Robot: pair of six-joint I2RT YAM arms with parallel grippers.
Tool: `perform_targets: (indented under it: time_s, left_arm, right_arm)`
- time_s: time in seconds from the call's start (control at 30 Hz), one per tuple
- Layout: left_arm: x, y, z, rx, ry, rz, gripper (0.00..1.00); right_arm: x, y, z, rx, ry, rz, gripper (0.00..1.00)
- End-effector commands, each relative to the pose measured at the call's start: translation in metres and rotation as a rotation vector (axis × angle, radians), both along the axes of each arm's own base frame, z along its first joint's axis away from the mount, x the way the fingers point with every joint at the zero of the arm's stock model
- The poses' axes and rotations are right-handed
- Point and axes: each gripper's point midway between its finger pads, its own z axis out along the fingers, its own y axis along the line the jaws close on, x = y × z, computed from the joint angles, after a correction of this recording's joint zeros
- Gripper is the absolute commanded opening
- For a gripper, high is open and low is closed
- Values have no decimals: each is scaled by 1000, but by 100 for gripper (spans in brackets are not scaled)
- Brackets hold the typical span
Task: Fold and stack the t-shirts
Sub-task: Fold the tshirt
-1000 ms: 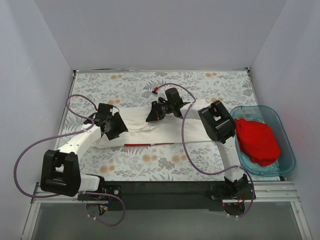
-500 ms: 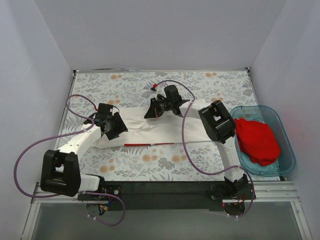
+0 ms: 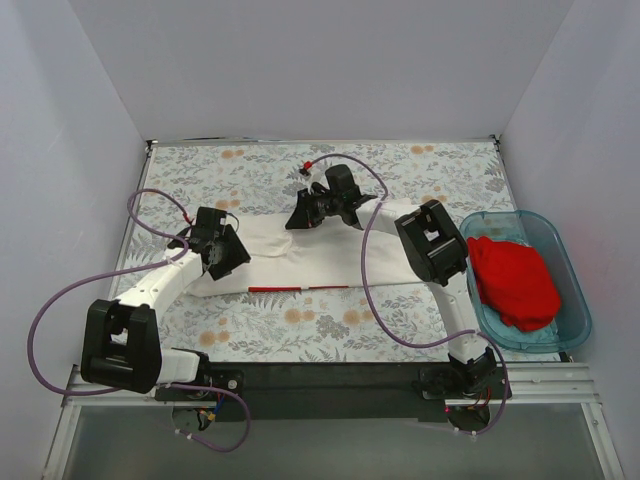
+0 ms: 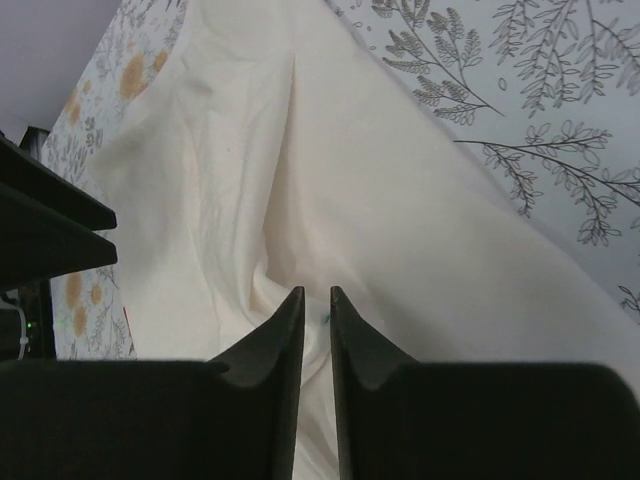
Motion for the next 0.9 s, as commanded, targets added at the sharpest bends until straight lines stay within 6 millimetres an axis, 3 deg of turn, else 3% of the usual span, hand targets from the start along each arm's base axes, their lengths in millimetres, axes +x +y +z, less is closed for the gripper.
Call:
perform_targets:
  time_s: [0.0,0.07,0.2,0.33,0.37,0.43,0.53,0.67,0.77,0.87]
  left_arm:
    - [18,18,19,80,-80,71,54]
    - [33,20,32,79,-121,85,53]
    - [60,25,42,71,-148,105,53]
    - [79,22,34,65,-136,103,49]
    - [83,23,24,75,-116,108,45]
    - [90,26,17,91,-107,123,42]
    - [96,41,-3,146,-73,173,36]
    - [101,57,-26,145,-24,228,34]
    - [101,64,-39,178,7,238,34]
    - [101,65,-49,185,35,229,34]
  right_arm:
    - [14,-15,10,-32,-46,-84,25]
    - [16,-23,14,-51,-57,-118,31]
    - [7,-31,47,-32,-110,-113,34]
    - [-13,-24,67,26,-80,-30,35]
    - [-21,-20,70,46,-58,9,35]
    - [-35,-8,68,60,-32,61,35]
    - [-52,9,51,52,8,114,36]
    - [-54,20,19,32,92,117,37]
    - [-45,12,-21,-29,134,59,38]
    - [-37,1,-35,-47,140,37,38]
